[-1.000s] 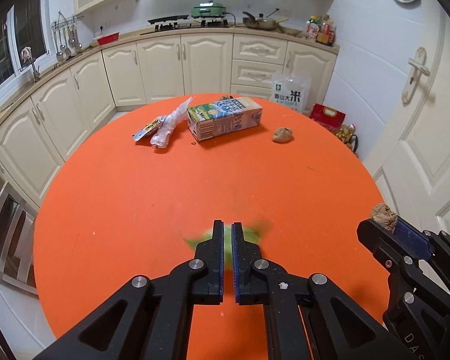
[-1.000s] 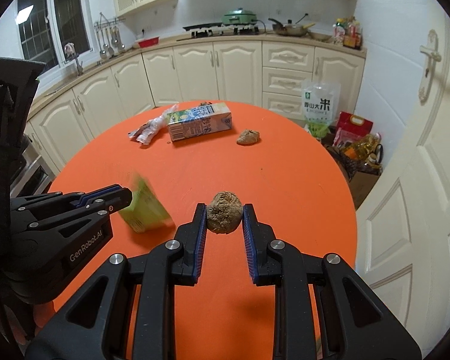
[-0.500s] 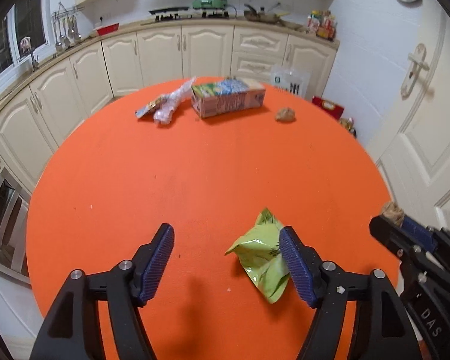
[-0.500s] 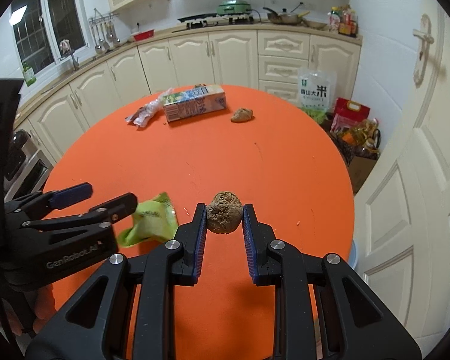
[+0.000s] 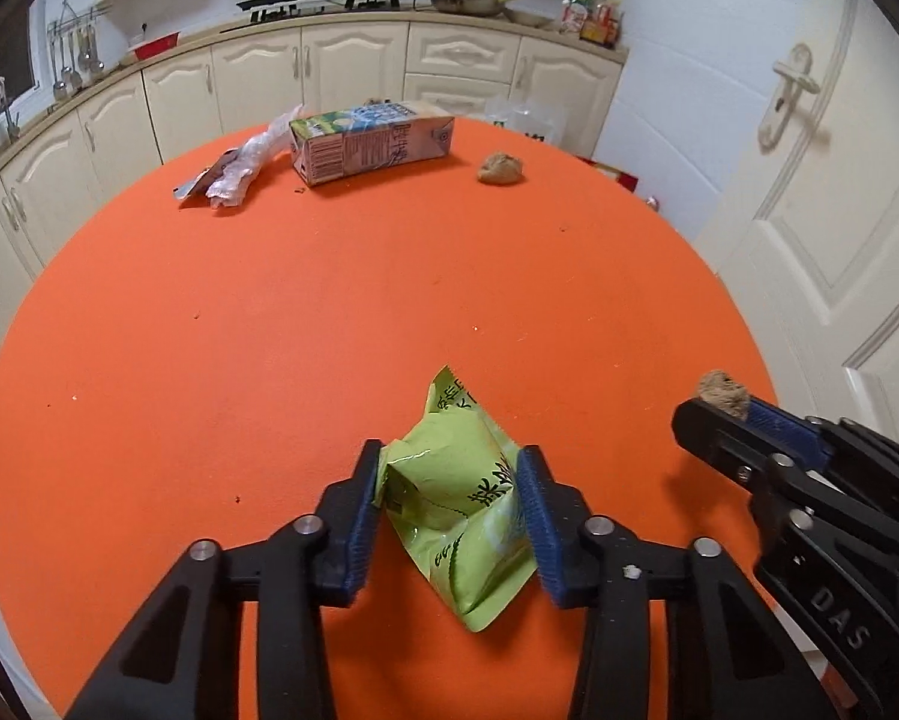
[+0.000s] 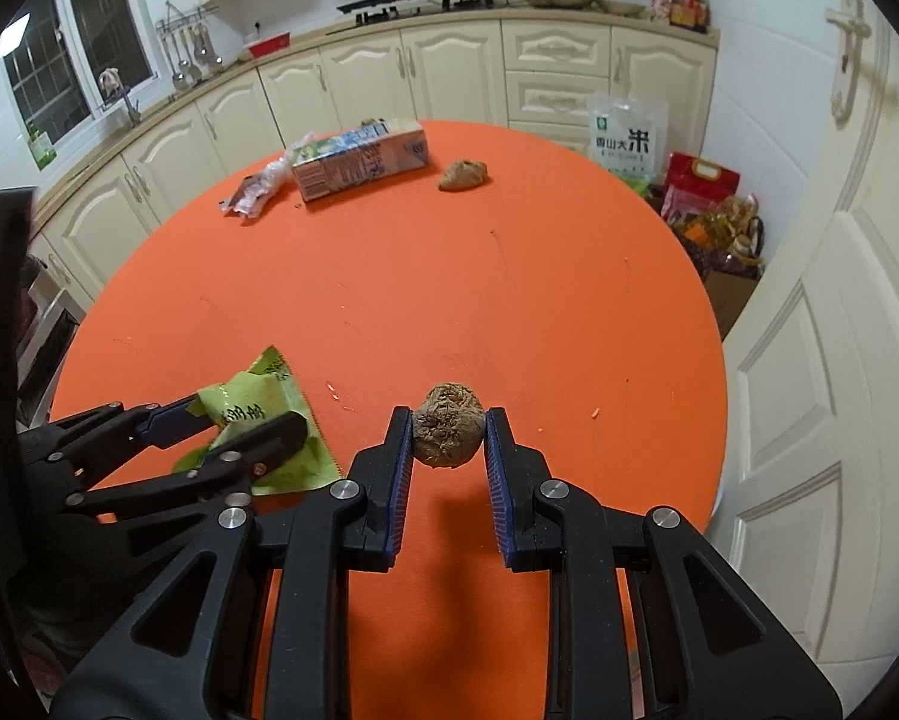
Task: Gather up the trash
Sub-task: 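Lift the green wrapper with the left tool and regrip it, then carry the green wrapper in the left tool while the right carries the lump to the bucket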
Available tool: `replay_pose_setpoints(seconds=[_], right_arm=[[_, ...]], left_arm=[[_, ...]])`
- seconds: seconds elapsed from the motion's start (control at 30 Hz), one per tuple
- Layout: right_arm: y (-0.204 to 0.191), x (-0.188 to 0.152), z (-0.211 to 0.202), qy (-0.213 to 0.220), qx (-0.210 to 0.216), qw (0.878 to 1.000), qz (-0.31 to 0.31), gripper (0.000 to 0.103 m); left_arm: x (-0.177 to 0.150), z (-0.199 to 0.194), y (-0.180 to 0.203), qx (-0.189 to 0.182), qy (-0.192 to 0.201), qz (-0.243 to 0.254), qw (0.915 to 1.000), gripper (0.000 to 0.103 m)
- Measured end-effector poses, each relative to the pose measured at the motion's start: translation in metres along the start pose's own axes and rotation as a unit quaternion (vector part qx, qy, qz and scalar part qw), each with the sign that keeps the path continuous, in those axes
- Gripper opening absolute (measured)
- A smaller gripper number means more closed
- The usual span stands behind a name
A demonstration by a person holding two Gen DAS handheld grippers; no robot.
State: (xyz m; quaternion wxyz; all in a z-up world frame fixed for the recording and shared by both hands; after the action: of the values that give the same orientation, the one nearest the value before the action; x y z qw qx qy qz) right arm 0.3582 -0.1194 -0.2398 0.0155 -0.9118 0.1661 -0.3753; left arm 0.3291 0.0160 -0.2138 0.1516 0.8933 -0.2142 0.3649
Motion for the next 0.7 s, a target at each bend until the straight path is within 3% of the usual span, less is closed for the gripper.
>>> replay_pose_setpoints(seconds=[0.43, 0.7], right_arm=[[-0.013, 0.014, -0.012, 0.022, 0.009, 1.0, -0.011, 0.022], [-0.019, 0.02, -0.031, 0.045, 0.01, 0.999, -0.007, 0.022]], left_arm=[[0.007, -0.036, -0.011, 0.037, 0.03, -0.005, 0.9989, 0.032], [0.015, -0.071, -0.004, 0.038, 0.064, 0.003, 0.9972, 0.03]])
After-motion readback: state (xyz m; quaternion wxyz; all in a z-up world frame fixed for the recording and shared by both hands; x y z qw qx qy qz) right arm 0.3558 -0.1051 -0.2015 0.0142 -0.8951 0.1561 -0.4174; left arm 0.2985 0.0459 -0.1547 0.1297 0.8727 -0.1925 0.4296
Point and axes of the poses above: each gripper's, at about its wrist camera, not at the fingertips, and z roughly the way its jaws point, y to its right, x to its top, the point moved 6 cm from there along z, roughly the way its jaws point, and after that the axes turned 12 degrees about y, right-handed, at the moved point
